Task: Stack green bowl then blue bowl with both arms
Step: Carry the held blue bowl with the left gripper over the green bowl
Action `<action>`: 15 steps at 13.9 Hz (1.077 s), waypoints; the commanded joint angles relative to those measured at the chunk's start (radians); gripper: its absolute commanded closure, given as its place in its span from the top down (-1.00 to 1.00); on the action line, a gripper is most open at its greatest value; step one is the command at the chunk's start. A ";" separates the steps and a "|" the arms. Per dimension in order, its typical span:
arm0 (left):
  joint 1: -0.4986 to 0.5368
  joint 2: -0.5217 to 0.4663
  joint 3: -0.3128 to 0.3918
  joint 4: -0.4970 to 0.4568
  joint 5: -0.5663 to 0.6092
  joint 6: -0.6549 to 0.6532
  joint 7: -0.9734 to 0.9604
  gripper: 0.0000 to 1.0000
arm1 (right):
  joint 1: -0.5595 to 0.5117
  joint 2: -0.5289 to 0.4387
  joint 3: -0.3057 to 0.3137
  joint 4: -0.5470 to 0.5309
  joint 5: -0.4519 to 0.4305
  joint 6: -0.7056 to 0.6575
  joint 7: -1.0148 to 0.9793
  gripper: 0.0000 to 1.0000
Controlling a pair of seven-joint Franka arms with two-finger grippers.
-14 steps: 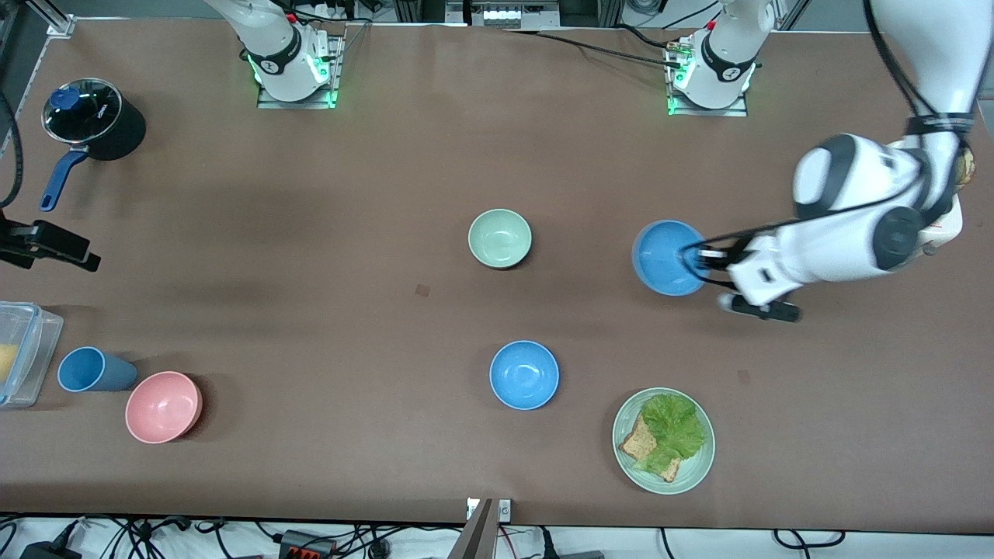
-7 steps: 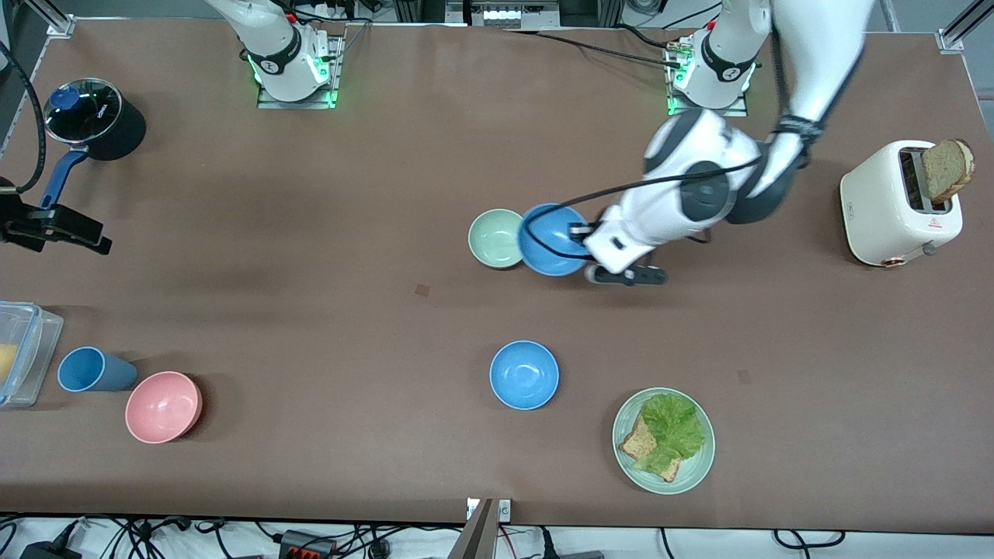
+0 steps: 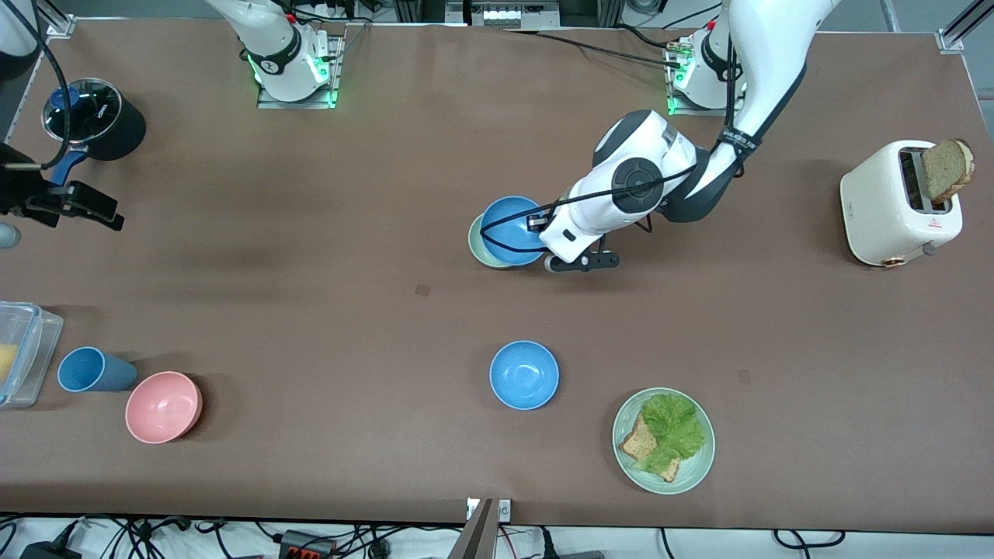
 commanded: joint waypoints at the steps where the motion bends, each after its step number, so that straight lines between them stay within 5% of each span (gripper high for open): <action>1: -0.048 -0.004 0.013 -0.047 0.033 0.088 -0.054 -0.99 | -0.013 -0.034 0.018 -0.040 -0.012 0.022 0.003 1.00; 6: -0.062 0.021 0.013 -0.048 0.090 0.100 -0.066 -0.99 | -0.013 -0.034 0.018 -0.038 -0.012 0.022 0.003 1.00; 10: -0.085 0.051 0.012 -0.043 0.262 0.102 -0.149 -0.99 | -0.013 -0.034 0.018 -0.032 -0.012 0.020 0.002 1.00; 15: -0.085 0.068 0.007 -0.035 0.273 0.102 -0.156 -0.99 | -0.011 -0.038 0.020 -0.030 -0.012 0.020 0.002 1.00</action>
